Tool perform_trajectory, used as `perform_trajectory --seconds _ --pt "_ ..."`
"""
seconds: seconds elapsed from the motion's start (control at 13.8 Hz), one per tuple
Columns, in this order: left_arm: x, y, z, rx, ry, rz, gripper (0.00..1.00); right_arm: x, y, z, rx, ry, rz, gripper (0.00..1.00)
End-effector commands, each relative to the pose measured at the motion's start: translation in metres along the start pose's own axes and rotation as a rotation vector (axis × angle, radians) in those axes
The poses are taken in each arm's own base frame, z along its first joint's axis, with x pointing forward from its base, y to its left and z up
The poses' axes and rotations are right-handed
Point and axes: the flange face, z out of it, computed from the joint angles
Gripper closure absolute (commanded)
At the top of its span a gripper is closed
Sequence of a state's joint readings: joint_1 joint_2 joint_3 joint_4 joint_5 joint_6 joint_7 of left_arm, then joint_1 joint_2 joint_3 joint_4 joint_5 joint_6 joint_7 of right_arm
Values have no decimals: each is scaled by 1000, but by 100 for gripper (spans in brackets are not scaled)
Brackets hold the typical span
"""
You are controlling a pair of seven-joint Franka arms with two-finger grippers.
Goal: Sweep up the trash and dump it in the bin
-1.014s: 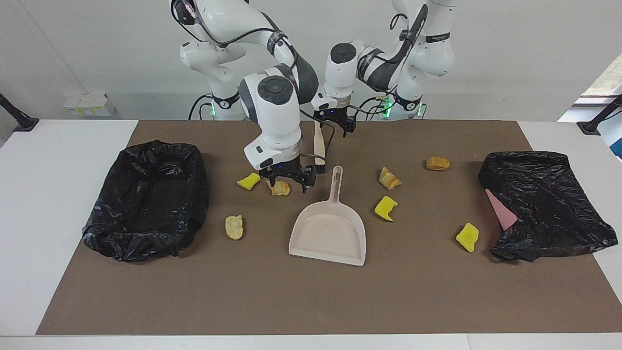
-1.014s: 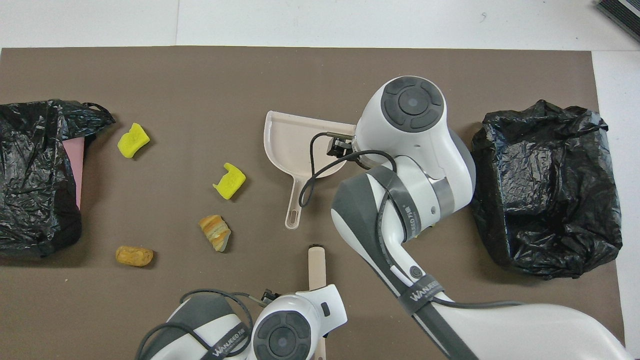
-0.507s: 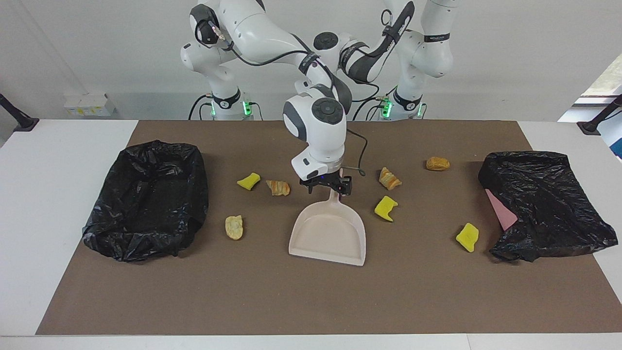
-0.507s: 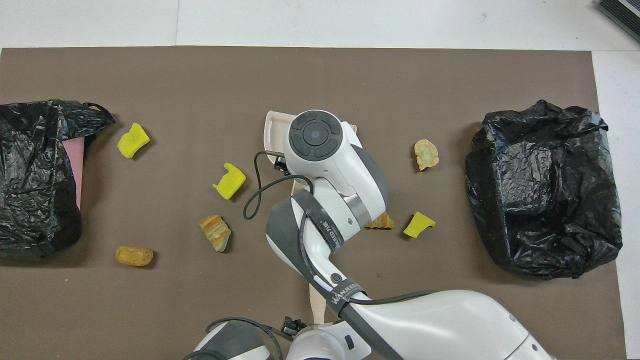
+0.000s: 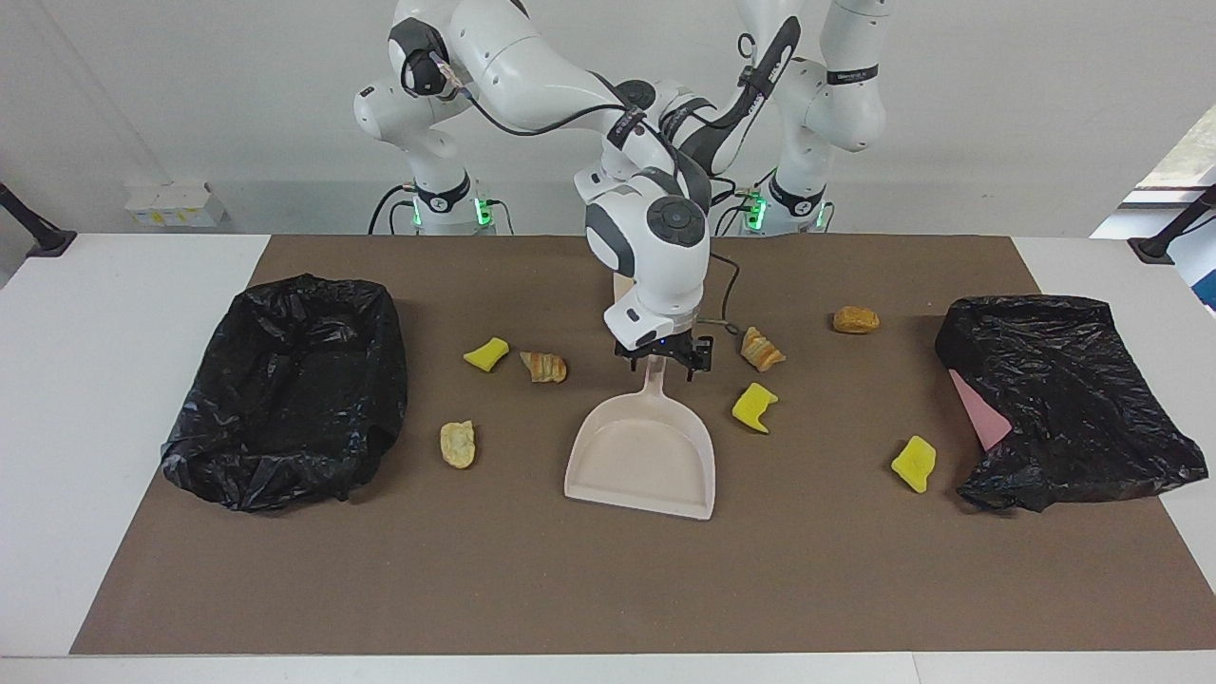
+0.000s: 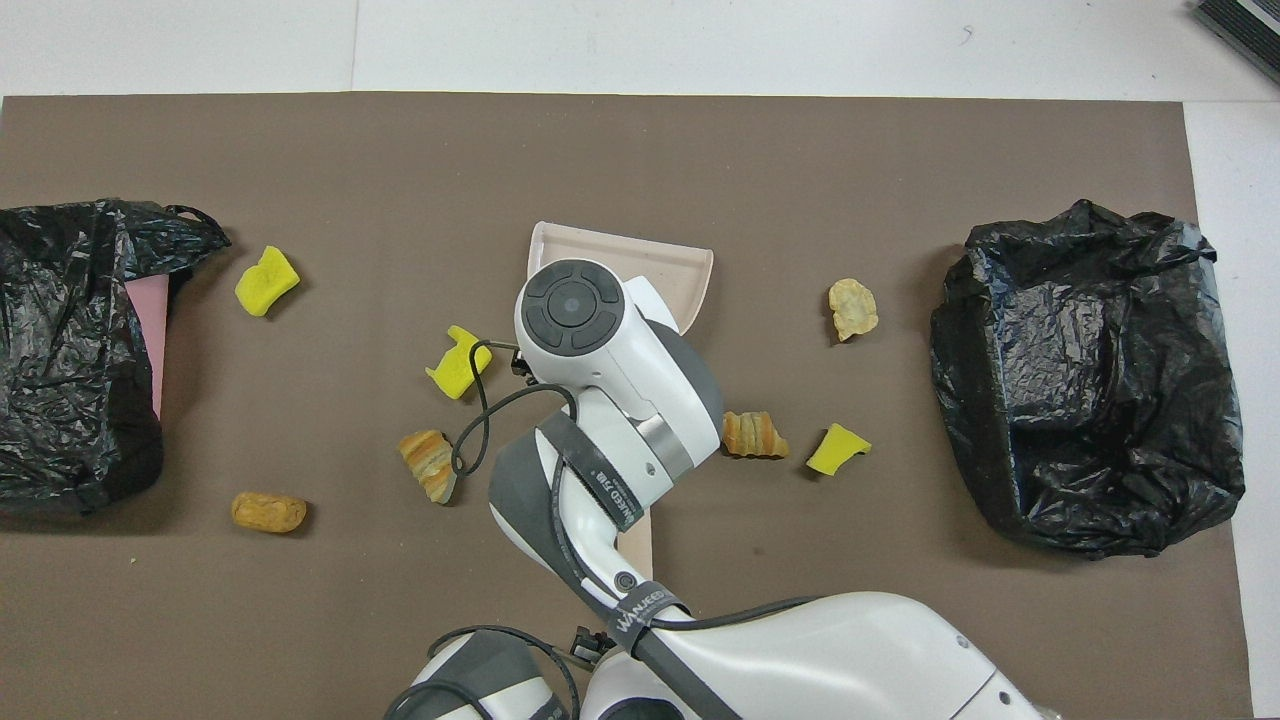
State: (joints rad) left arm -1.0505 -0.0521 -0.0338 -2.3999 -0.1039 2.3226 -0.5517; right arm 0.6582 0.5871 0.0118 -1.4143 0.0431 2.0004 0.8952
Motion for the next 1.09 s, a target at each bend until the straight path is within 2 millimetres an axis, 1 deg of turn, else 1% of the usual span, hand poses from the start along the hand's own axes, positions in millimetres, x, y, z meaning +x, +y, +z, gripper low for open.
perform_trajectory --seconds 0.0,0.07,0.22,0.29,0.36,0.43,0.51,0.58,0.65,0.72,0.8,0.87,0.94,1.01 --pt "-5 1 4 -8 2 -1 26 -4 4 6 2 -40 41 22" --pt "-5 1 3 -7 0 -2 36 -8 3 11 -3 -50 39 26" --pt "-5 -1 1 -5 -3 -2 66 -9 6 13 -19 -54 38 30" --pt "-5 -2 0 -6 0 -3 77 -9 6 15 -20 -58 39 31" --pt "-5 -2 -2 -8 3 -5 82 -8 8 16 -25 -61 44 37" --pt "-5 -3 -3 -10 3 -9 82 -9 9 15 -33 -63 42 43" --pt "-5 -3 -3 -10 3 -15 82 -8 9 15 -40 -59 38 53" --pt "-5 -3 -4 -11 5 -16 85 -6 10 15 -41 -55 40 68" --pt "-5 -3 -4 -10 3 -19 100 -1 13 13 -37 -49 46 84" --pt "-4 -4 -3 -7 -2 -39 100 1 14 11 -34 -48 49 97" --pt "-4 -6 -5 -5 -7 -69 100 5 17 10 -35 -44 51 100" --pt "-6 -6 -8 -2 -13 -91 100 9 20 6 -34 -32 46 100" --pt "-8 -9 -12 7 -26 -144 100 12 22 -4 -23 -16 48 100" --pt "-11 -13 -15 21 -47 -182 100 13 22 -7 -18 -12 43 100"
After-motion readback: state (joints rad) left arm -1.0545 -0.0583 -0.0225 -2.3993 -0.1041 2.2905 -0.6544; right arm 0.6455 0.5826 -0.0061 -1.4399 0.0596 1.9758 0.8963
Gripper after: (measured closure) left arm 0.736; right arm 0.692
